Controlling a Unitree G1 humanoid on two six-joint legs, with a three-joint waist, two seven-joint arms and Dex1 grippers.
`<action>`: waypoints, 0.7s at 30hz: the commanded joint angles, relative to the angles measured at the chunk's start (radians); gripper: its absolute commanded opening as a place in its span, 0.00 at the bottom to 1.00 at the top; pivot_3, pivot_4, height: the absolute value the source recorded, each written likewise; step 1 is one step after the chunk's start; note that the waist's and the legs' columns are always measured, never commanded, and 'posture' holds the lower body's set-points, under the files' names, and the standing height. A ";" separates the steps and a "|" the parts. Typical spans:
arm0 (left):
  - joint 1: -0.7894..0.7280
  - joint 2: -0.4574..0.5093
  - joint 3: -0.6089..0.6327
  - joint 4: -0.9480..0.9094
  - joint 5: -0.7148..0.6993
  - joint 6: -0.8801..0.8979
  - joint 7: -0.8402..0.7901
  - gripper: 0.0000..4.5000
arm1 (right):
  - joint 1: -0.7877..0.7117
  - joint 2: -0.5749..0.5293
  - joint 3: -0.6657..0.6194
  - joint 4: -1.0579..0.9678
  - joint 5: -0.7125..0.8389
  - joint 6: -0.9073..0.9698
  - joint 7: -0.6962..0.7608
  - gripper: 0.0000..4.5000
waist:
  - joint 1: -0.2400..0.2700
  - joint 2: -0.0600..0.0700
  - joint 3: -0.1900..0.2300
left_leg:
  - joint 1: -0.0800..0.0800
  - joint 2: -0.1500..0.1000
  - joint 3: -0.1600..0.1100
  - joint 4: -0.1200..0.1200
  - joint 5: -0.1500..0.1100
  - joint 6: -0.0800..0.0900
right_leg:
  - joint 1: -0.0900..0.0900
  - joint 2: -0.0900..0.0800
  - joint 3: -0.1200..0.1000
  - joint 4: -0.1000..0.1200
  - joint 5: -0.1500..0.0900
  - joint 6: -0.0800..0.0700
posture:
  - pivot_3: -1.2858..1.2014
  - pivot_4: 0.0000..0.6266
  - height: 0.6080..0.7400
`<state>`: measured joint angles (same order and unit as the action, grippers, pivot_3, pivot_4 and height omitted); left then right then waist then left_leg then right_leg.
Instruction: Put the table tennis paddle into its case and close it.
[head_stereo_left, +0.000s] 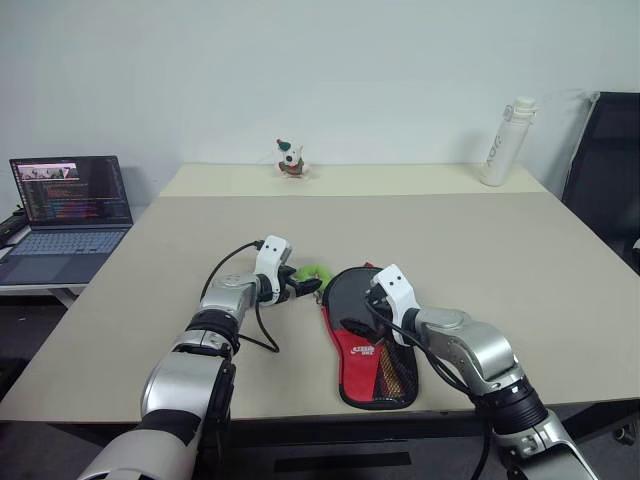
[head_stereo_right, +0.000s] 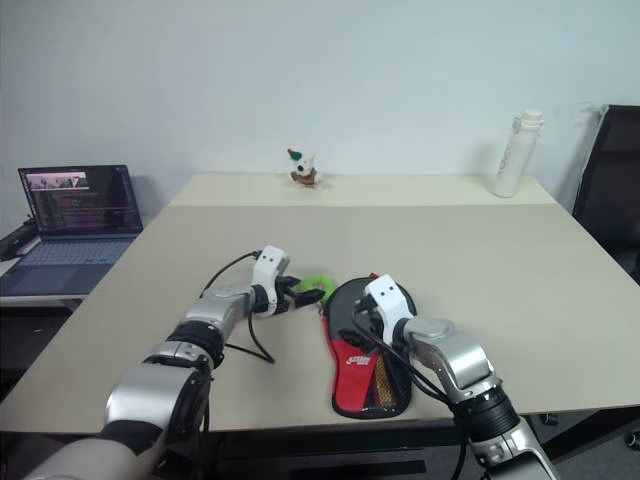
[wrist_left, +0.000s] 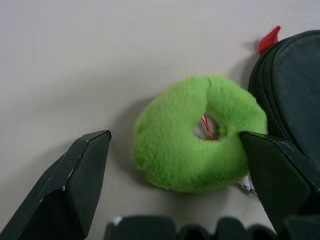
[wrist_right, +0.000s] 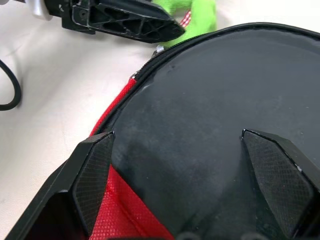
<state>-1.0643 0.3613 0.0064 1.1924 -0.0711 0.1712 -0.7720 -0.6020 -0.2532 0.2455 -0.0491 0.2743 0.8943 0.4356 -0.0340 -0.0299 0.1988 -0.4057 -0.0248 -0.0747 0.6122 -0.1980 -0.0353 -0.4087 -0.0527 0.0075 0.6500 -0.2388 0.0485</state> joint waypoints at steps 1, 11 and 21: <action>0.017 0.008 -0.002 0.014 0.018 0.007 -0.024 0.87 | -0.012 0.009 -0.026 -0.041 -0.004 -0.011 -0.005 1.00 | 0.000 0.000 0.000 | 0.000 0.000 0.000 0.000 0.000 0.000 | 0.000 0.000 0.000 0.000 0.000 0.000 | 0.52 0.24 1.00; 0.045 0.007 0.016 -0.022 0.010 0.017 -0.036 0.11 | -0.061 0.056 0.001 0.032 -0.051 -0.074 -0.012 1.00 | -0.001 0.000 0.000 | 0.003 0.000 0.000 0.001 0.000 0.000 | 0.001 0.000 0.001 0.003 0.000 0.000 | 0.52 0.24 1.00; 0.035 -0.020 0.041 -0.078 -0.007 0.036 -0.021 0.01 | 0.003 0.084 0.075 0.124 -0.134 -0.109 -0.020 1.00 | -0.003 -0.002 -0.001 | 0.006 0.000 0.001 0.001 0.000 0.000 | 0.002 0.001 0.002 0.009 0.000 0.000 | 0.52 0.24 1.00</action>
<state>-1.0250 0.3462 0.0405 1.1420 -0.0736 0.2028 -0.7997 -0.6170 -0.1688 0.3047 0.0499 0.1574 0.7881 0.4142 -0.0374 -0.0315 0.1977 -0.3998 -0.0245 -0.0740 0.6139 -0.1977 -0.0355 -0.4067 -0.0520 0.0094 0.6587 -0.2391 0.0487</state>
